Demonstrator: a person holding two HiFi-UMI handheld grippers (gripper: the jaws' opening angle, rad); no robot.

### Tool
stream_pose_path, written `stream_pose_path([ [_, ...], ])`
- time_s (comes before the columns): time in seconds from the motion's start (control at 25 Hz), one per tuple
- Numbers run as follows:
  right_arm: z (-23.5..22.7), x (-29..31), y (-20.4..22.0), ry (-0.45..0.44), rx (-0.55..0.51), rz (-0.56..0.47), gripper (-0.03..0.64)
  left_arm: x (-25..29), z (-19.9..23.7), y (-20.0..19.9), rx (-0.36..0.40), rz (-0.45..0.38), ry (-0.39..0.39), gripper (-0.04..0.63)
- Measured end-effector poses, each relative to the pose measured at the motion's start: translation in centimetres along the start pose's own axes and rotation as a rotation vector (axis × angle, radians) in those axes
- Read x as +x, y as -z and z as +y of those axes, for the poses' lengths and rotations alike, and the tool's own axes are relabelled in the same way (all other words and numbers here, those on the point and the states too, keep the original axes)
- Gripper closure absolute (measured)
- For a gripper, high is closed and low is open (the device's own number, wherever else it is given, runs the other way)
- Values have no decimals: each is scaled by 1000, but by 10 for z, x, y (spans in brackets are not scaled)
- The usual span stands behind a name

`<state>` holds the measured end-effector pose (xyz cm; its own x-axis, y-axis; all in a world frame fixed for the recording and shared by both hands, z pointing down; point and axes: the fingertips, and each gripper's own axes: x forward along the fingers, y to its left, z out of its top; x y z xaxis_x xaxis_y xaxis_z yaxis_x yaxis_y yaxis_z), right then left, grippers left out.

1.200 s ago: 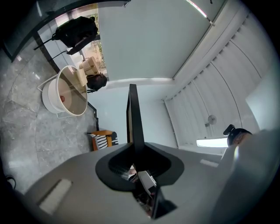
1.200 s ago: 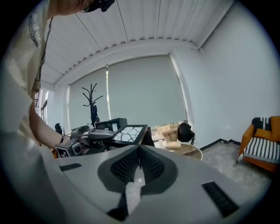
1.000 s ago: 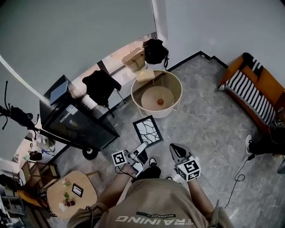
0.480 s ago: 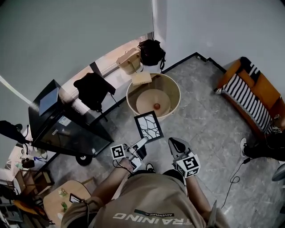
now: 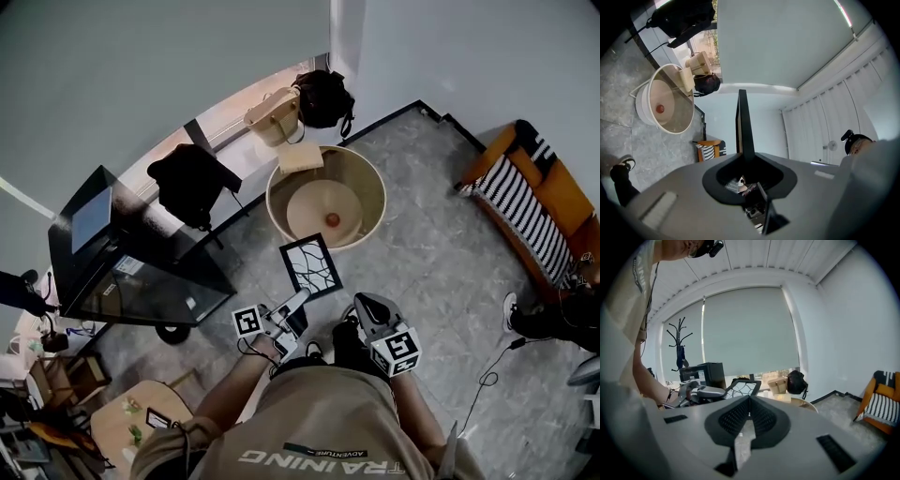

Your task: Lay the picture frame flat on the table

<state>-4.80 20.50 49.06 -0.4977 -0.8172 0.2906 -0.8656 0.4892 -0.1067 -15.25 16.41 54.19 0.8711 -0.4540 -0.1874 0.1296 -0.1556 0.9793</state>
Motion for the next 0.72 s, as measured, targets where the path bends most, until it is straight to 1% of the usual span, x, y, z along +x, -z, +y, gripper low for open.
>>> stream_pose_path([
  [0.08, -9, 11, 2, -9, 12, 9, 611, 6, 6, -8, -6, -8, -11, 523],
  [0.24, -32, 36, -1, -31, 25, 5, 609, 24, 13, -30, 12, -18, -26, 523],
  [0.36, -58, 54, -11, -50, 23, 11, 609, 48, 16, -45, 15, -25, -33, 523],
  [0.48, -89, 70, -29, -55, 21, -19, 609, 76, 20, -56, 16, -21, -40, 523],
  [0.6, -113, 79, -30, -79, 36, -5, 609, 99, 24, -62, 12, -31, -49, 523],
  [0.72, -138, 89, -34, -105, 28, 6, 609, 123, 31, -72, 10, -51, -53, 523],
])
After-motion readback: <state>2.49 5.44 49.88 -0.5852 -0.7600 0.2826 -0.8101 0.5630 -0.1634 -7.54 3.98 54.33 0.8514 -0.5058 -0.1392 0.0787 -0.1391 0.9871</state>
